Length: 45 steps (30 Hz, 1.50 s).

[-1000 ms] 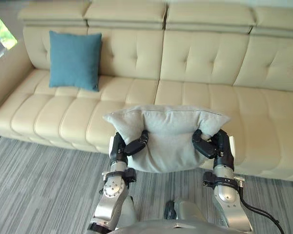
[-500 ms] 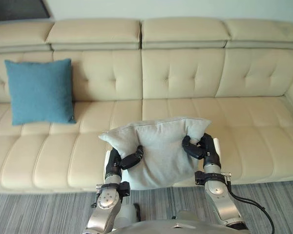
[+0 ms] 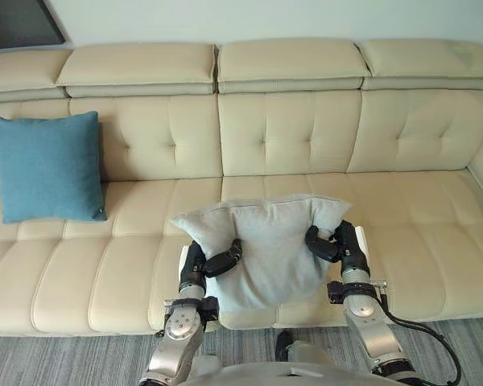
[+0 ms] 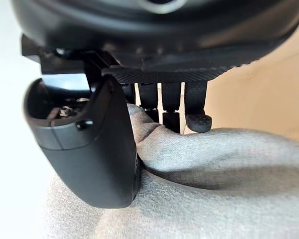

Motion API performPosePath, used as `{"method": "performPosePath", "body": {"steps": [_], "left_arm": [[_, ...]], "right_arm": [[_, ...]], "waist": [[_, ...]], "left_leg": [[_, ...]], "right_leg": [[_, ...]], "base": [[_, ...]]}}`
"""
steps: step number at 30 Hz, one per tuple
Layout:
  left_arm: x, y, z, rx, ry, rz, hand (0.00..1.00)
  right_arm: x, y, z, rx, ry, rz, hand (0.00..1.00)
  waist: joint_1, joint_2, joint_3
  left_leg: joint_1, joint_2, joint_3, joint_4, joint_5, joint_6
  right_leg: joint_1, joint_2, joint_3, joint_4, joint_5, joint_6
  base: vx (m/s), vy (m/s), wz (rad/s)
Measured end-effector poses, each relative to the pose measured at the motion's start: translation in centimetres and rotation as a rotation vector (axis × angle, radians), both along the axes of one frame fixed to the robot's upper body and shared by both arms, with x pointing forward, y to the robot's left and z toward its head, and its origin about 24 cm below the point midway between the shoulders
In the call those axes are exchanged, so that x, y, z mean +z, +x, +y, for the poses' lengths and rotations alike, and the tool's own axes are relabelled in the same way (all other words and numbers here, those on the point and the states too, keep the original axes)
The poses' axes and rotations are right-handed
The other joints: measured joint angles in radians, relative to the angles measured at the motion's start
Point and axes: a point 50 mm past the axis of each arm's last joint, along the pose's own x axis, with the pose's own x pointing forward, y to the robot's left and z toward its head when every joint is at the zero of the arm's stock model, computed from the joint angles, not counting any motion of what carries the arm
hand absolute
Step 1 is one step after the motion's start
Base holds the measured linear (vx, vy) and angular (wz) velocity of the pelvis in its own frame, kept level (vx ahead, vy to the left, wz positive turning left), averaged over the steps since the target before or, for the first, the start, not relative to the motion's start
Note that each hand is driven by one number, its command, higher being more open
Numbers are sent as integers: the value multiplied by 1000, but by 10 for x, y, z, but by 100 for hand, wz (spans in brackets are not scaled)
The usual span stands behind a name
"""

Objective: Pick up cushions and gather them together orderly.

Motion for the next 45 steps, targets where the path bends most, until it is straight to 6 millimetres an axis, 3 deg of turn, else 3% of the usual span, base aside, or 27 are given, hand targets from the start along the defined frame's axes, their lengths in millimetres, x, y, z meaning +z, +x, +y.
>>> {"method": "performPosePath", "body": {"steps": [5,9,12,18,21,29,30,31,33,38,45], "left_arm": [[7,10,0,15,15,-35,0],[29,39,6,13,103,-144,0],[64,75,6,47,143,-292,0],[121,114,-1,127,145,-495,0],[152,134,-3,167,149,-588,0],[209,171,-6,214,211,-721,0],[215,175,-7,219,215,-730,100],[223,179,-8,227,217,-747,100],[239,187,-7,253,217,-770,100],[264,200,-3,308,213,-787,100],[296,204,12,392,128,-838,100]], "right_arm": [[7,3,4,-11,4,-39,0],[24,23,12,-18,-7,-122,0],[55,51,22,-33,-5,-261,0],[111,87,36,-80,3,-479,0],[139,100,42,-100,11,-578,0],[187,120,50,-168,25,-728,0],[192,123,51,-177,25,-740,0],[199,126,52,-186,28,-757,100],[213,133,54,-196,31,-786,100],[224,143,57,-233,56,-790,100],[252,146,68,-201,102,-857,100]], "waist": [[17,4,-5],[25,4,-5],[29,6,-3],[40,8,18],[52,6,50],[50,0,147],[49,-1,155],[48,-2,173],[46,-3,210],[29,-6,262],[27,-19,299]], "left_leg": [[-1,1,-30,-45,14,-15],[-22,-6,-53,-81,30,-18],[-82,-25,-78,-95,69,-16],[-184,-42,-95,-80,104,-26],[-250,-42,-87,-48,104,-28],[-370,-38,-67,1,107,-36],[-384,-37,-64,4,108,-38],[-400,-35,-58,7,109,-39],[-423,-32,-47,8,111,-42],[-482,-26,-33,29,111,-42],[-546,-4,-15,117,82,-51]], "right_leg": [[16,1,-29,-46,26,3],[8,-6,-50,-86,63,8],[-35,-28,-72,-104,93,10],[-138,-54,-90,-73,109,6],[-209,-65,-79,-40,111,1],[-327,-62,-62,-23,138,-21],[-342,-60,-59,-25,143,-23],[-356,-55,-54,-35,154,-24],[-378,-49,-45,-49,170,-27],[-411,-36,-34,-99,210,-27],[-421,-13,-29,-133,231,-27]], "base": [[-34,11,21],[-80,45,17],[-71,24,24],[-37,-22,15],[-75,-63,-5],[-32,-59,-7],[-3,-39,-11],[5,-38,-13],[7,-32,-16],[14,-7,-8],[18,-6,-7]]}}
